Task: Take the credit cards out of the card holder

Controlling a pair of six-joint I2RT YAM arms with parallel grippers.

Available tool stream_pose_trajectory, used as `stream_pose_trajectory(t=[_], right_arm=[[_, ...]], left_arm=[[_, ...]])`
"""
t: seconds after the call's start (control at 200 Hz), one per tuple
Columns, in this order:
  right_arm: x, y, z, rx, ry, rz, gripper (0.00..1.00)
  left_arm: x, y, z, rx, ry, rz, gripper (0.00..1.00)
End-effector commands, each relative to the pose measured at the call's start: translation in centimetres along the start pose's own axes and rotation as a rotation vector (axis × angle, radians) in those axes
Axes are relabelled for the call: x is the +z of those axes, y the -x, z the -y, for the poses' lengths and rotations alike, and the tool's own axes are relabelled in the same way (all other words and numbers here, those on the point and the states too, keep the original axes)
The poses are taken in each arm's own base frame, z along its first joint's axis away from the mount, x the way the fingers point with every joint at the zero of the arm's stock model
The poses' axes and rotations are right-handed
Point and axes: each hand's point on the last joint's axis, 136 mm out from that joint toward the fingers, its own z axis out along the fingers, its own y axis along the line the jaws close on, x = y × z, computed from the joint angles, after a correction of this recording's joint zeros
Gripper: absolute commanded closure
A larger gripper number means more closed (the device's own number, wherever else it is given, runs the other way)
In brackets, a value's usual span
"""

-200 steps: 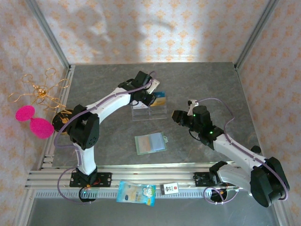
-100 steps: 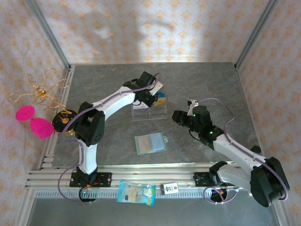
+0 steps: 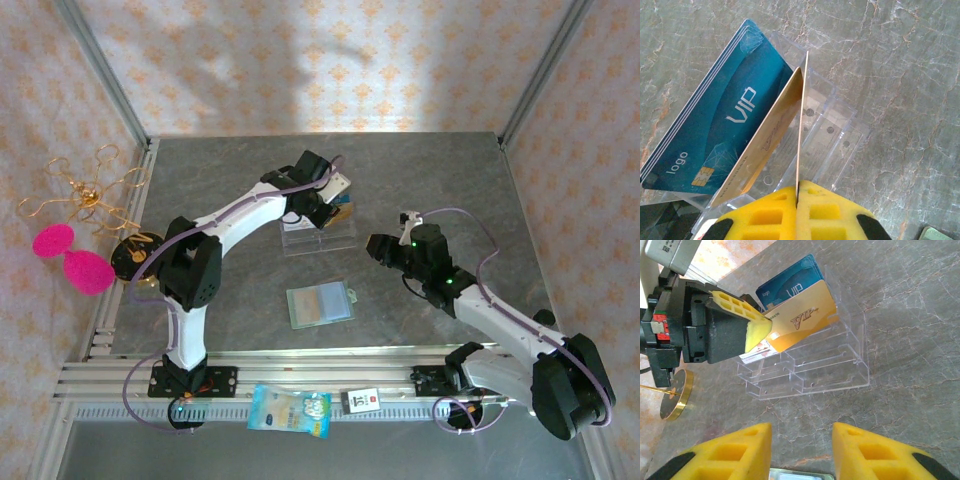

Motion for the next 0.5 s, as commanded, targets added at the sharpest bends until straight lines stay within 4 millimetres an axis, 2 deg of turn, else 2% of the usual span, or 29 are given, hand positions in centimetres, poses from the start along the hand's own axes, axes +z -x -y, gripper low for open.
stream_pose_trajectory(t=[0.0, 0.04, 0.06, 0.275, 0.38, 0.496], right_arm=[[-0.2, 0.4, 0.0, -0.019, 0.004, 0.02, 0.64], [-0.2, 0.4, 0.1, -0.018, 0.003, 0.019, 0.64], [-0.2, 0.5, 0.0, -0.019, 0.004, 0.02, 0.64], [-0.5, 1.0, -0.1, -0.02, 0.006, 0.036, 0.64], [-0.5, 1.1, -0.1, -0.016, 0.012, 0.036, 0.64], [-0.4, 1.0, 0.1, -0.012, 0.012, 0.03, 0.65]], left_arm=[[-1.8, 0.0, 1.3, 0.035, -0.027, 0.005, 1.0], [-1.8, 0.0, 1.5, 0.041, -0.037, 0.003, 1.0], [-3.1, 0.6, 1.6, 0.048, -0.031, 0.031, 1.0], [-6.7, 0.9, 3.6, 0.221, -0.083, 0.131, 1.0], [-7.0, -0.1, 4.7, 0.368, -0.13, 0.143, 1.0], [-6.7, 0.1, 3.6, 0.479, -0.079, 0.161, 1.0]])
